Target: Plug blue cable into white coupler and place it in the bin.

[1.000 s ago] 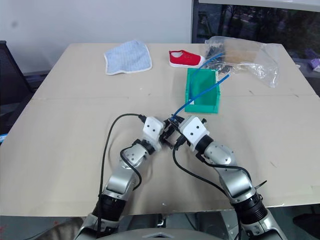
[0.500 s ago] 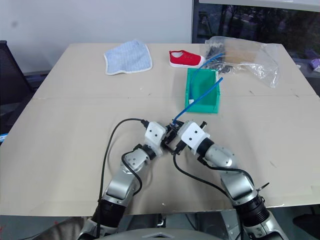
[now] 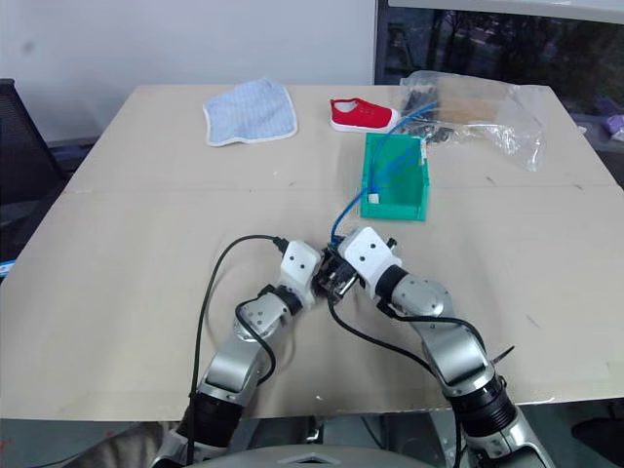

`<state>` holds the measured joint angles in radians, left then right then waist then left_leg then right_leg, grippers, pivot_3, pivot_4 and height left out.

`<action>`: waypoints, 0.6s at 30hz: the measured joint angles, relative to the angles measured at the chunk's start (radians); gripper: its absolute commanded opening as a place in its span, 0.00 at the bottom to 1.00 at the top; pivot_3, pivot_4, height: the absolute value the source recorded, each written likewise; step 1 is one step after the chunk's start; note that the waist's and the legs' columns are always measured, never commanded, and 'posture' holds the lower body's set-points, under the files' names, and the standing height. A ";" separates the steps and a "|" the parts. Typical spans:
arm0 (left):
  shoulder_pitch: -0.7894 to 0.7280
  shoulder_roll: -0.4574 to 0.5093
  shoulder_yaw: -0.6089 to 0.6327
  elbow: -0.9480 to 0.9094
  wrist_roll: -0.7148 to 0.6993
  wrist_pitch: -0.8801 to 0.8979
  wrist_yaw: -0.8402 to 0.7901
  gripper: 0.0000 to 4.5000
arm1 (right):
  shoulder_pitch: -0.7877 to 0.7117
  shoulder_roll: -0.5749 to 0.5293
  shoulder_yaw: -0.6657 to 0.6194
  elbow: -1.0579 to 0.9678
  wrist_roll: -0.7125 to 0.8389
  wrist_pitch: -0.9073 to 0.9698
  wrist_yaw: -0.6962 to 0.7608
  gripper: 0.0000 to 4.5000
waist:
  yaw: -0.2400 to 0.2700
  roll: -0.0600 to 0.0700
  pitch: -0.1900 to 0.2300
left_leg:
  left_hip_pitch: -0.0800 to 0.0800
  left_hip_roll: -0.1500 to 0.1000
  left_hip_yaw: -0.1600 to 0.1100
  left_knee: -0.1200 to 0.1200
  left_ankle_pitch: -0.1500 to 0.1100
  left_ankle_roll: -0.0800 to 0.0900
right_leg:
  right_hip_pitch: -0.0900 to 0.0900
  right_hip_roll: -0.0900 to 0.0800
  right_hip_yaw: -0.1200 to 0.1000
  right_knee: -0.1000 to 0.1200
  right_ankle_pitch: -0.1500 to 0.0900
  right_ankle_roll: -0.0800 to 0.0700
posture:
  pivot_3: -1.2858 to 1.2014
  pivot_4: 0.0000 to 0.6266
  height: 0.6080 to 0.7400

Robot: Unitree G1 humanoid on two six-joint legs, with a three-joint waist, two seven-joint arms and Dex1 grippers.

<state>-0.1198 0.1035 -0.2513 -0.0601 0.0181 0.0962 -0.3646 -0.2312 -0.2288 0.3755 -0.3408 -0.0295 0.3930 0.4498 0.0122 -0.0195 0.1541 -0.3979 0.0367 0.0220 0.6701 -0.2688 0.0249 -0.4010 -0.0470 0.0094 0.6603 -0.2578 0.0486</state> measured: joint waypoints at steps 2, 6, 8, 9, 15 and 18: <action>0.001 0.000 0.001 0.000 0.000 0.004 0.000 0.08 | -0.012 0.002 0.003 -0.011 0.000 0.046 0.003 0.00 | -0.001 0.000 0.000 | 0.000 0.000 0.000 0.000 0.000 0.000 | 0.000 0.000 0.000 0.000 0.000 0.000 | 0.52 0.24 1.00; 0.001 0.000 0.001 0.000 0.000 0.005 0.000 0.08 | -0.018 -0.001 0.006 -0.023 -0.001 0.085 0.003 0.00 | -0.001 0.000 0.000 | 0.000 0.000 0.000 0.000 0.000 0.000 | 0.000 0.000 0.000 0.000 0.000 0.000 | 0.52 0.24 1.00; 0.001 0.000 0.001 0.000 0.000 0.006 0.000 0.08 | -0.015 -0.004 0.009 -0.031 -0.001 0.111 0.003 0.00 | -0.001 0.000 0.000 | 0.000 0.000 0.000 0.000 0.000 0.000 | 0.000 0.000 0.000 0.000 0.000 0.000 | 0.52 0.24 1.00; 0.001 0.000 0.001 0.000 0.001 0.007 0.000 0.08 | -0.018 -0.009 0.011 -0.035 -0.001 0.126 0.004 0.00 | -0.001 0.000 0.000 | 0.000 0.000 0.000 0.000 0.000 0.000 | 0.000 0.000 0.000 0.000 0.000 0.000 | 0.52 0.24 1.00; 0.000 0.000 0.004 0.000 0.002 0.022 0.000 0.08 | -0.013 0.003 0.002 -0.046 0.023 0.179 0.003 0.00 | -0.001 0.001 -0.005 | 0.002 0.000 0.000 0.000 0.000 0.000 | 0.002 0.000 0.000 -0.001 0.000 0.000 | 0.52 0.24 1.00; 0.000 -0.001 0.004 0.002 0.002 0.028 -0.001 0.08 | -0.013 0.003 0.002 -0.044 0.029 0.189 0.003 0.00 | -0.002 0.003 -0.007 | 0.003 0.000 0.000 0.000 0.000 0.000 | 0.003 0.000 0.000 -0.001 0.000 0.000 | 0.52 0.24 1.00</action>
<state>-0.1194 0.1030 -0.2471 -0.0580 0.0197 0.1243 -0.3653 -0.2445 -0.2259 0.3779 -0.3846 -0.0009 0.5817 0.4525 0.0107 -0.0168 0.1467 -0.3948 0.0366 0.0222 0.6699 -0.2689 0.0250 -0.3977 -0.0470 0.0095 0.6591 -0.2579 0.0486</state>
